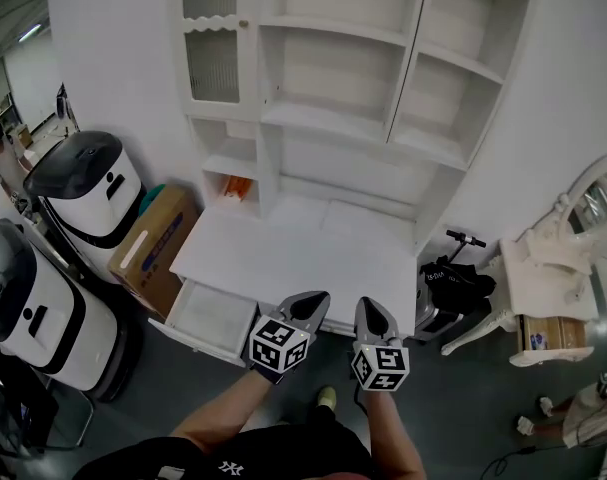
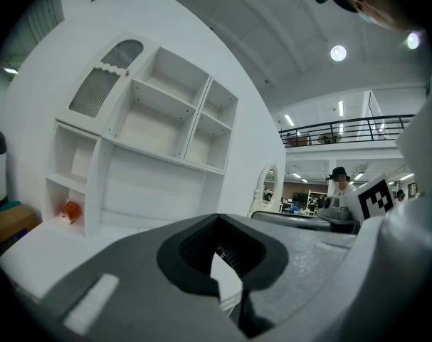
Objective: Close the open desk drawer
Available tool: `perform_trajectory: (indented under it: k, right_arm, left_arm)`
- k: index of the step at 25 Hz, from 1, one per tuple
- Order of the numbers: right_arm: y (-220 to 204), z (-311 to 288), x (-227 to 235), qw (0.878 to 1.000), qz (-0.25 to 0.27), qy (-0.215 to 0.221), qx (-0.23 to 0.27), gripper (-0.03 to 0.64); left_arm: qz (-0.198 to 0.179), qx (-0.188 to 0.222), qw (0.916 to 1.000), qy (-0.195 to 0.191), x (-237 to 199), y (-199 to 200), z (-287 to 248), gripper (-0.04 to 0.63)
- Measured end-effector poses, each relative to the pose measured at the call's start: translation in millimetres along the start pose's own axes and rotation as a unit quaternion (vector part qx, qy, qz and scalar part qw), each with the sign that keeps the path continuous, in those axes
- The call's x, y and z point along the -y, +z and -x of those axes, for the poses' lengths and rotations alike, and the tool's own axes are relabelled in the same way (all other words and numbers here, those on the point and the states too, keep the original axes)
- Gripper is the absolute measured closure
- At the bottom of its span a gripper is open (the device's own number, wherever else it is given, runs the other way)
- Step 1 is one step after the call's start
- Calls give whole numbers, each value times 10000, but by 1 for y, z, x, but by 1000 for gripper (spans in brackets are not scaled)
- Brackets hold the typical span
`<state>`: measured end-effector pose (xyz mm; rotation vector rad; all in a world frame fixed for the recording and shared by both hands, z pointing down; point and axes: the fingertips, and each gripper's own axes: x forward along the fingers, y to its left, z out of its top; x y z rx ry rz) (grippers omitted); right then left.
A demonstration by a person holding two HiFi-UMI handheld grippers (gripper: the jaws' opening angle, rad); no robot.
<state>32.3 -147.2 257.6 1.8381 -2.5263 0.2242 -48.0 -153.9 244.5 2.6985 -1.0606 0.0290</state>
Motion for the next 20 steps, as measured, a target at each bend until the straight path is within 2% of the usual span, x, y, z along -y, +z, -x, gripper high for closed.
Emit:
perform_trajectory:
  k: [20]
  right_arm:
    - [-5,2,-7,10000,55,10,-60,595]
  left_arm:
    - [-9,-1,10000,55,-3,-4,5,594]
